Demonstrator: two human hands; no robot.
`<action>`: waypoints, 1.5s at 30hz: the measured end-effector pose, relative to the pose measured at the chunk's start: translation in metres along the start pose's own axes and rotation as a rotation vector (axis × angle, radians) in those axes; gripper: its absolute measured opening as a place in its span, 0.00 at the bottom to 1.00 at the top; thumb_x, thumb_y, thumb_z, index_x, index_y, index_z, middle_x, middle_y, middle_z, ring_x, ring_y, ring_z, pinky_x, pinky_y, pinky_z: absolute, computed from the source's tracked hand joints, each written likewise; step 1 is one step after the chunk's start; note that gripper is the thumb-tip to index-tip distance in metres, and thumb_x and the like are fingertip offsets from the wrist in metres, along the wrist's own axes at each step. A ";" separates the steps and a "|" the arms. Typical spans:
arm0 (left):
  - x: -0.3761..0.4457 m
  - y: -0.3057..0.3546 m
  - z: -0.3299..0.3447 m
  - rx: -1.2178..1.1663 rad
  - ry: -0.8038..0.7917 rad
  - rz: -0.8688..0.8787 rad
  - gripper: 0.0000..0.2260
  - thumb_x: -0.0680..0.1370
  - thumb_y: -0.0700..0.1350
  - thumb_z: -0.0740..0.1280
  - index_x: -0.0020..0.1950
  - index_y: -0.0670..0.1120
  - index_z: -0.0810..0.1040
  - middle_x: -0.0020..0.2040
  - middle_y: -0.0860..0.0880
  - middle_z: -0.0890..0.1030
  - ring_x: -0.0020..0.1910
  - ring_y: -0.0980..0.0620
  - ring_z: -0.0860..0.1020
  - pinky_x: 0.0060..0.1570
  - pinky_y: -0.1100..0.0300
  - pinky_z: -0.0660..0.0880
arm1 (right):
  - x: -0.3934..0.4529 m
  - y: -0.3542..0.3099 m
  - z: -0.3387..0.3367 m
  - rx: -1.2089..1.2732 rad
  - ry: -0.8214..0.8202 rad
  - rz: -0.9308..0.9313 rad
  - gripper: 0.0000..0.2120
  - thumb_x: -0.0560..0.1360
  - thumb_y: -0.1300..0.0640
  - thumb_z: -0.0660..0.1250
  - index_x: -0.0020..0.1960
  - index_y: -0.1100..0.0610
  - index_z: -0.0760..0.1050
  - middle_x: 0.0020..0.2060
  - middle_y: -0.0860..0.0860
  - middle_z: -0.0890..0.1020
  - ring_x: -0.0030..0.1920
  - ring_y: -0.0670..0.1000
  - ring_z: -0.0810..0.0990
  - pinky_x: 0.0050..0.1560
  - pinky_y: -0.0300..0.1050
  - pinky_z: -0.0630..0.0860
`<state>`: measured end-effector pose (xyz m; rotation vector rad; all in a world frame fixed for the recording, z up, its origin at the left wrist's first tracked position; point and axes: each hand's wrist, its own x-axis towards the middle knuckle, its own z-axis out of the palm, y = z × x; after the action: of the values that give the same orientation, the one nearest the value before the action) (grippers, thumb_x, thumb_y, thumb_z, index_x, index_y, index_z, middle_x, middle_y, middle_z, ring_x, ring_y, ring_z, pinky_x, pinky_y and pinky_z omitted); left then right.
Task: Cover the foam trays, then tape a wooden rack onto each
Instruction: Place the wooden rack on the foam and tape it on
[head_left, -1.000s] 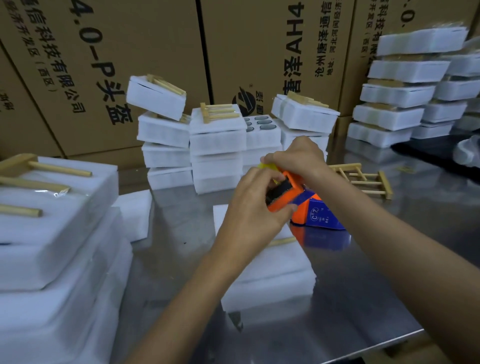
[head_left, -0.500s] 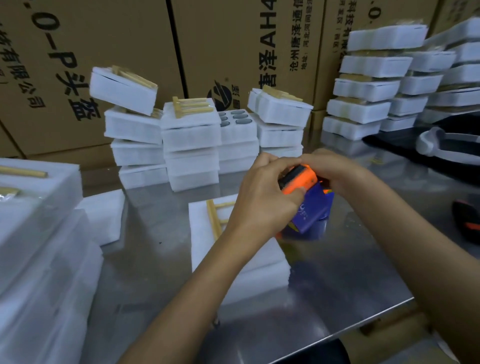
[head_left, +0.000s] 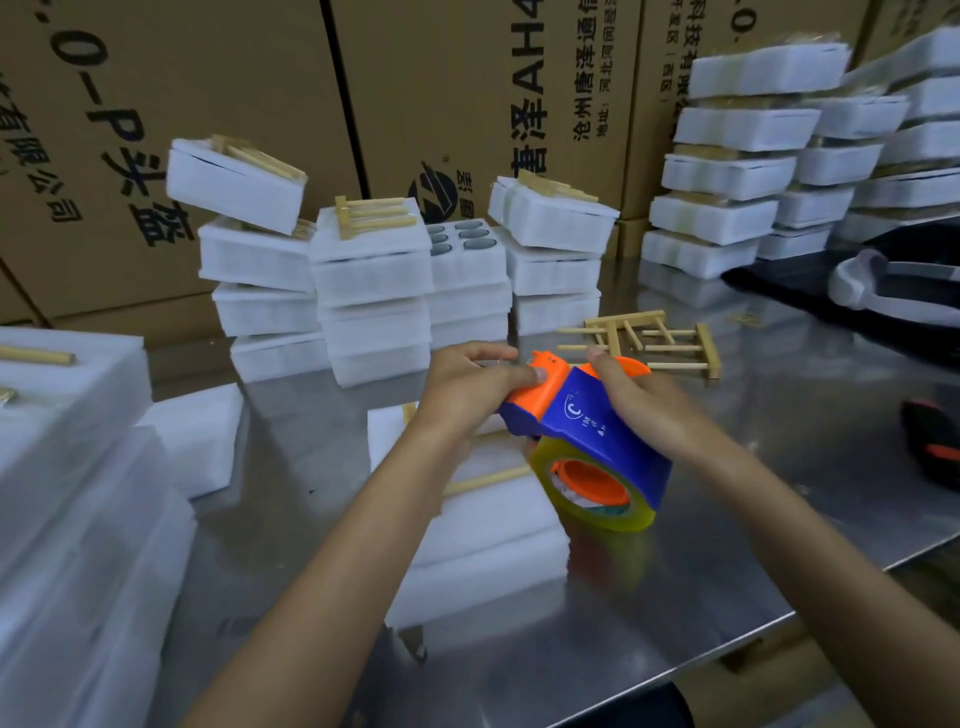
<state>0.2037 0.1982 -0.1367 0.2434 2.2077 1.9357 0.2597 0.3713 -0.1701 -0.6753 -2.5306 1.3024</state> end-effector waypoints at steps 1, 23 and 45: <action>0.001 0.002 -0.004 -0.033 -0.024 -0.013 0.15 0.70 0.39 0.79 0.55 0.43 0.82 0.46 0.43 0.84 0.41 0.49 0.82 0.40 0.59 0.81 | -0.002 0.004 0.006 0.002 0.053 -0.063 0.39 0.73 0.25 0.49 0.41 0.60 0.79 0.34 0.56 0.82 0.37 0.54 0.81 0.42 0.48 0.73; 0.006 -0.004 -0.009 -0.144 0.002 -0.034 0.12 0.74 0.29 0.71 0.56 0.39 0.79 0.38 0.42 0.84 0.33 0.49 0.83 0.38 0.61 0.83 | 0.058 -0.012 -0.012 -0.204 -0.194 0.097 0.13 0.81 0.50 0.56 0.44 0.54 0.74 0.40 0.53 0.81 0.38 0.49 0.79 0.35 0.43 0.68; 0.012 0.021 -0.054 -0.373 0.104 0.027 0.10 0.74 0.25 0.68 0.46 0.39 0.79 0.35 0.41 0.83 0.29 0.50 0.83 0.39 0.61 0.83 | 0.062 -0.007 -0.031 -0.347 -0.027 -0.186 0.21 0.81 0.44 0.50 0.43 0.53 0.75 0.41 0.54 0.79 0.41 0.52 0.76 0.37 0.46 0.64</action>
<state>0.1778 0.1520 -0.1093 0.1171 1.8559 2.3726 0.2160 0.4202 -0.1476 -0.4687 -2.7929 0.8264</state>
